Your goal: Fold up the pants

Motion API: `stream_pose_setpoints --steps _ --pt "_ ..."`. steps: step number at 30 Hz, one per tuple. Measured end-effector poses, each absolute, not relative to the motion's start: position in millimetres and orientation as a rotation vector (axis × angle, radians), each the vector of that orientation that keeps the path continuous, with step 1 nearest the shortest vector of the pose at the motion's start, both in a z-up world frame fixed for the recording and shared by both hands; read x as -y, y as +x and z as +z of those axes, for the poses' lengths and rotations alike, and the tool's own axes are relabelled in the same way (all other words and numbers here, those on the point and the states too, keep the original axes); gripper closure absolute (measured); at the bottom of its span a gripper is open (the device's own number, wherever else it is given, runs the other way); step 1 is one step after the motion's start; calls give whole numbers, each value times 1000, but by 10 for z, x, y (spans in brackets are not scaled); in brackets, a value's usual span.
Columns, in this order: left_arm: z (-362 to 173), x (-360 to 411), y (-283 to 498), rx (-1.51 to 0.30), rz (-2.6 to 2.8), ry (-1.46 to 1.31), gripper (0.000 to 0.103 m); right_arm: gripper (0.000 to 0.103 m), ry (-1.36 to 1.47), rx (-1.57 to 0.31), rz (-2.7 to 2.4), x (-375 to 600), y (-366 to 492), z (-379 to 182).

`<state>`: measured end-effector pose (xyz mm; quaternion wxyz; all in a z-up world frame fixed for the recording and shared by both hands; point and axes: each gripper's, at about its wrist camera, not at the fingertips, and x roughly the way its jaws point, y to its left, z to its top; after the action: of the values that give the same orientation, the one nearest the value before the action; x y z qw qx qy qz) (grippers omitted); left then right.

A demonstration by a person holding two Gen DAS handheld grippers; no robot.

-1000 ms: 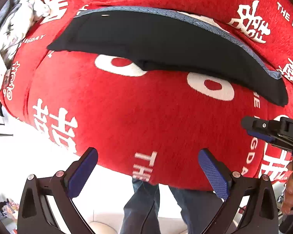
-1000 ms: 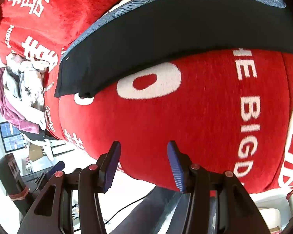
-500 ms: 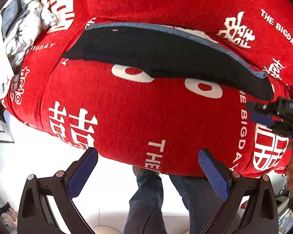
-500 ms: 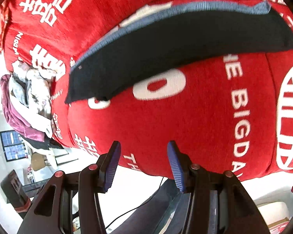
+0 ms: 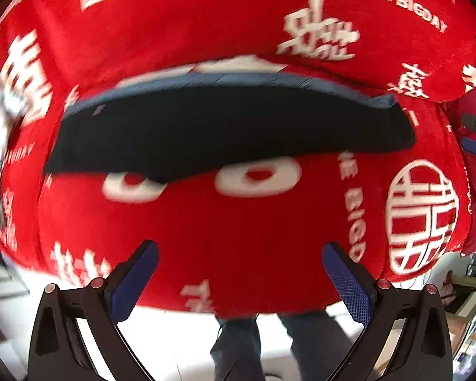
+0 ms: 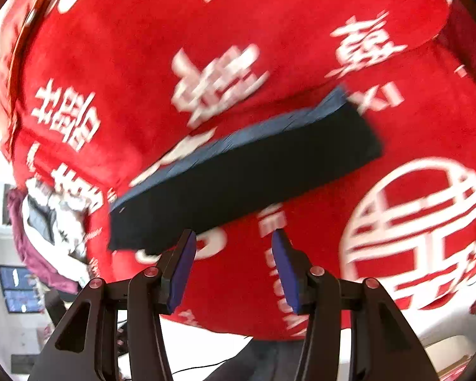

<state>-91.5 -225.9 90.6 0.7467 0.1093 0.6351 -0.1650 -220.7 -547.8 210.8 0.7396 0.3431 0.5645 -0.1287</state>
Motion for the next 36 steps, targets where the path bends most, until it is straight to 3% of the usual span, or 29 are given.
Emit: stream_pose_setpoints --steps 7,15,22,23,24,25,26,29,31,36 --pt "662 3091 -201 -1345 -328 213 0 49 770 -1223 -381 6507 -2137 1898" --pt "-124 3584 408 -1360 -205 227 0 49 873 -1274 -353 6836 -1846 783" --pt "-735 3808 545 -1374 -142 337 0 50 869 -1235 -332 7108 -1384 150" --pt "-795 3814 534 -1379 -147 347 0 56 859 -1246 -364 7178 -1391 82" --pt "-796 3789 523 -1369 -149 328 0 71 889 -1223 -374 7256 -1444 45" --pt "-789 3777 522 -1371 -152 322 0 80 936 -1193 -395 7328 -1531 43" --pt "-776 3759 523 -1386 -162 325 0 80 976 -1167 -417 7367 -1625 74" --pt "-666 3745 493 -1391 -179 355 0 61 979 -1131 -383 7287 -1843 300" --pt "-548 3777 432 -1364 -224 372 0 33 1025 -1103 -299 7154 -2005 398" --pt "-583 3961 324 -1362 -284 372 0 31 1244 -1088 -238 6686 -2501 163"
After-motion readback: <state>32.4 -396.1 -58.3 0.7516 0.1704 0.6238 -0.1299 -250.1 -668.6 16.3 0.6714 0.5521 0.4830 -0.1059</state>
